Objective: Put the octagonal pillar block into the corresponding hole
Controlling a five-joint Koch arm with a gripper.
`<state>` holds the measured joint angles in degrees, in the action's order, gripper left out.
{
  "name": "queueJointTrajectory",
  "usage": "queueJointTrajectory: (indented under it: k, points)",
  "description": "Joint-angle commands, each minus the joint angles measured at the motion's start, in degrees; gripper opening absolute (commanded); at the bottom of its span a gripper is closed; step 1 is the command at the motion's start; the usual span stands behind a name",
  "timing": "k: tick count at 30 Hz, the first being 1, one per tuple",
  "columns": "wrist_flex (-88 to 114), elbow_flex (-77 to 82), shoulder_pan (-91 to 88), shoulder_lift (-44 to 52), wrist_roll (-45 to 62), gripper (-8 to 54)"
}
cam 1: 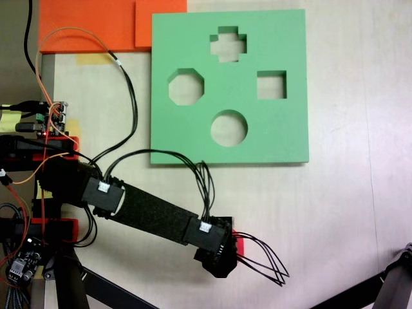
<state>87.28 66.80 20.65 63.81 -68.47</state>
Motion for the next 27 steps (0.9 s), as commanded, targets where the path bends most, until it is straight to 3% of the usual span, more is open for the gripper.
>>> queueJointTrajectory:
  k: [1,7,21,25,27]
  points:
    - [0.7,0.0,1.0,1.1,-1.8,27.9]
    - [4.0,1.1,0.9,2.7,-2.1,27.9]
    - [14.7,0.4,-10.1,19.0,-11.7,26.8]
    - [17.3,1.0,-20.5,22.8,-21.4,20.0]
    - [17.4,1.1,-28.6,23.9,-28.2,20.0]
